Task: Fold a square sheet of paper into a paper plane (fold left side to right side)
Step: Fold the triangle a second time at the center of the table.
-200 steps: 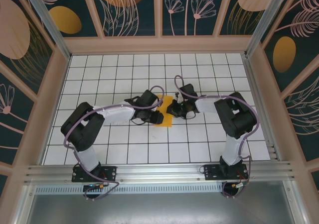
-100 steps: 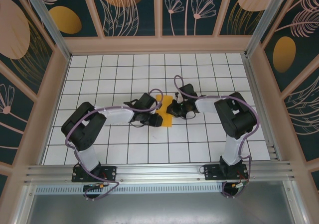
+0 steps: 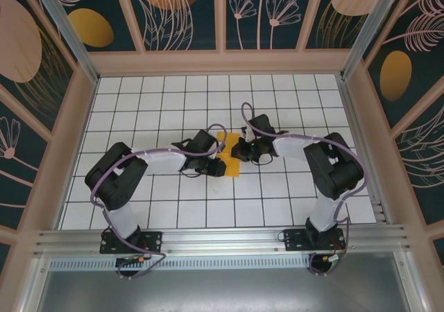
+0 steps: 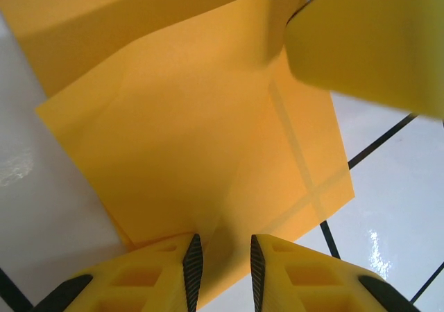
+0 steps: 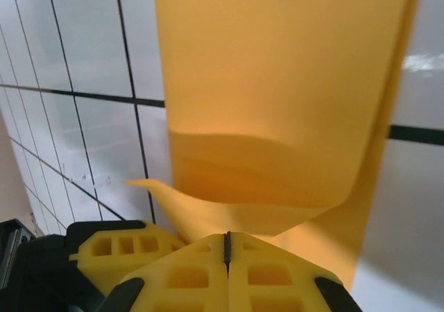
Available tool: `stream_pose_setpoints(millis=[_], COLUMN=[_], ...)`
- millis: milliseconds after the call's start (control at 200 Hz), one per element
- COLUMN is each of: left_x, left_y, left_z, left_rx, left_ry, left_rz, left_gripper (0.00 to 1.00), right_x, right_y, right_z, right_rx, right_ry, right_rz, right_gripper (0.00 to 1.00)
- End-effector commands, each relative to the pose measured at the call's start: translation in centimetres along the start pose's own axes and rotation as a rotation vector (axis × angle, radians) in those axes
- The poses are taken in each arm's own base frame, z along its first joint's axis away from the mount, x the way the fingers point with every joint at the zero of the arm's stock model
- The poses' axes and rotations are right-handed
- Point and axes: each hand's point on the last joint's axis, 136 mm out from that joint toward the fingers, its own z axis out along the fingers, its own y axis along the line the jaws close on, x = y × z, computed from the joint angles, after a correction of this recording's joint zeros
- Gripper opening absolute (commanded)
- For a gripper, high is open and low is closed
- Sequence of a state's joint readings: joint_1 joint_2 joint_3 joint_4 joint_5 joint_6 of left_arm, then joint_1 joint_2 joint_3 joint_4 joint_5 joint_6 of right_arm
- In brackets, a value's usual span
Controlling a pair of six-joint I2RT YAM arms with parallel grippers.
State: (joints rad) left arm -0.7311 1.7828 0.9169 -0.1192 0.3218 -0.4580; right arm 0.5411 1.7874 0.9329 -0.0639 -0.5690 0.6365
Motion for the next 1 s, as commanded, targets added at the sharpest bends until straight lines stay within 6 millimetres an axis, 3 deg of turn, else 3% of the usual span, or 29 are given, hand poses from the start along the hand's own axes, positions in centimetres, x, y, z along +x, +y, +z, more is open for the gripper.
stream_pose_setpoints(millis=[0, 490, 996], left_x=[3.5, 3.6, 3.6], left_y=[1.9, 2.0, 2.1], left_z=[0.8, 0.9, 0.8], left_rx=[-0.056, -0.059, -0.063], left_ry=[0.114, 0.115, 0.117], left_rz=[-0.046, -0.048, -0.047], left_gripper=[0.29, 0.29, 0.28], right_x=[1.6, 2.3, 1.3], right_y=[0.8, 0.4, 1.3], right_z=[1.1, 2.8, 2.2], right_rx=[-0.034, -0.015, -0.019], right_ry=[0.070, 0.102, 0.050], right_rz=[-0.006, -0.004, -0.032], right_gripper=[0.02, 0.03, 0.05])
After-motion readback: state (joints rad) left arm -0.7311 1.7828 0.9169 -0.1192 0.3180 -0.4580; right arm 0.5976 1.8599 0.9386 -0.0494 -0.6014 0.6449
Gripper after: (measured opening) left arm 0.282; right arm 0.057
